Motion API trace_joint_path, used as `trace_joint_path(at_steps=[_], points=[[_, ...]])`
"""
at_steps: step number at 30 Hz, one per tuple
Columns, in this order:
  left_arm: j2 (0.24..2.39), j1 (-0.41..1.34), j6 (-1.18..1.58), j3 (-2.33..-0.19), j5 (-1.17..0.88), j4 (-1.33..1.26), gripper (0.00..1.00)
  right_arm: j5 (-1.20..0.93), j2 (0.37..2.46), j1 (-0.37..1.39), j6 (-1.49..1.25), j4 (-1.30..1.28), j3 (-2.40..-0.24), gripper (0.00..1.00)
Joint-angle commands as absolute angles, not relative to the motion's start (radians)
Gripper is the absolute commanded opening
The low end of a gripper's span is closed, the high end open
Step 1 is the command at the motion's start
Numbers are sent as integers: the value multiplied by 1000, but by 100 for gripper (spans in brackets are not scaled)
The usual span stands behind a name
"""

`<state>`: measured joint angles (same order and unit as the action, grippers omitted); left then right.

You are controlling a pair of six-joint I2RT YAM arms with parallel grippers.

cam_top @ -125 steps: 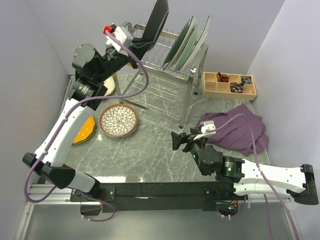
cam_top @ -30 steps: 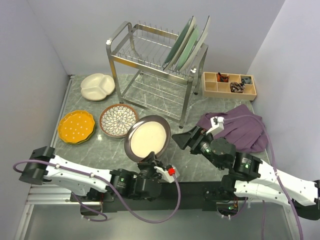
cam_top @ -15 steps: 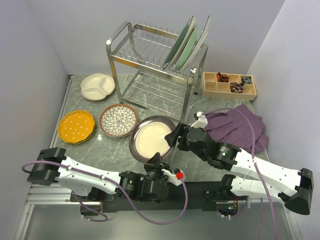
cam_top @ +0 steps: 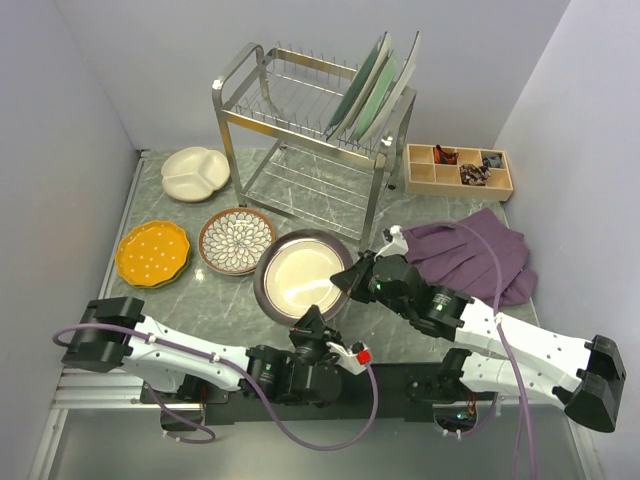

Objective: Unload the plates from the dish rack
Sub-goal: Place the plate at the center of the board.

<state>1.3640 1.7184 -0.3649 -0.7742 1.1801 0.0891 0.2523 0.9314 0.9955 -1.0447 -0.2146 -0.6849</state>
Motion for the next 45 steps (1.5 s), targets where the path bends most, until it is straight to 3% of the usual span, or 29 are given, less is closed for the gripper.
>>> trace_joint_path(at_steps=[1, 6, 7, 13, 20, 27, 33, 37, 45], points=[[1324, 1689, -331, -781, 1246, 38, 22, 149, 861, 979, -1002, -66, -629, 0], [1341, 1686, -321, -784, 1238, 18, 50, 129, 784, 943, -1040, 30, -560, 0], [1353, 1686, -318, -785, 1235, 14, 69, 132, 773, 934, -1043, 38, -554, 0], [1390, 1686, -259, -784, 1192, -26, 100, 124, 724, 893, -1063, 77, -537, 0], [1292, 1684, -95, -802, 956, -3, 100, 75, 775, 790, -1026, 107, -557, 0], [878, 1631, 152, -808, 660, 96, 99, -26, 814, 724, -1002, 158, -516, 0], [632, 1598, 360, -980, 689, 297, 100, 39, 955, 909, -1032, 268, -544, 0], [580, 1598, 374, -1043, 747, 382, 100, 66, 1188, 1040, -1057, 368, -618, 0], [552, 1597, 380, -1094, 779, 436, 99, 55, 1555, 1124, -1088, 482, -879, 0]])
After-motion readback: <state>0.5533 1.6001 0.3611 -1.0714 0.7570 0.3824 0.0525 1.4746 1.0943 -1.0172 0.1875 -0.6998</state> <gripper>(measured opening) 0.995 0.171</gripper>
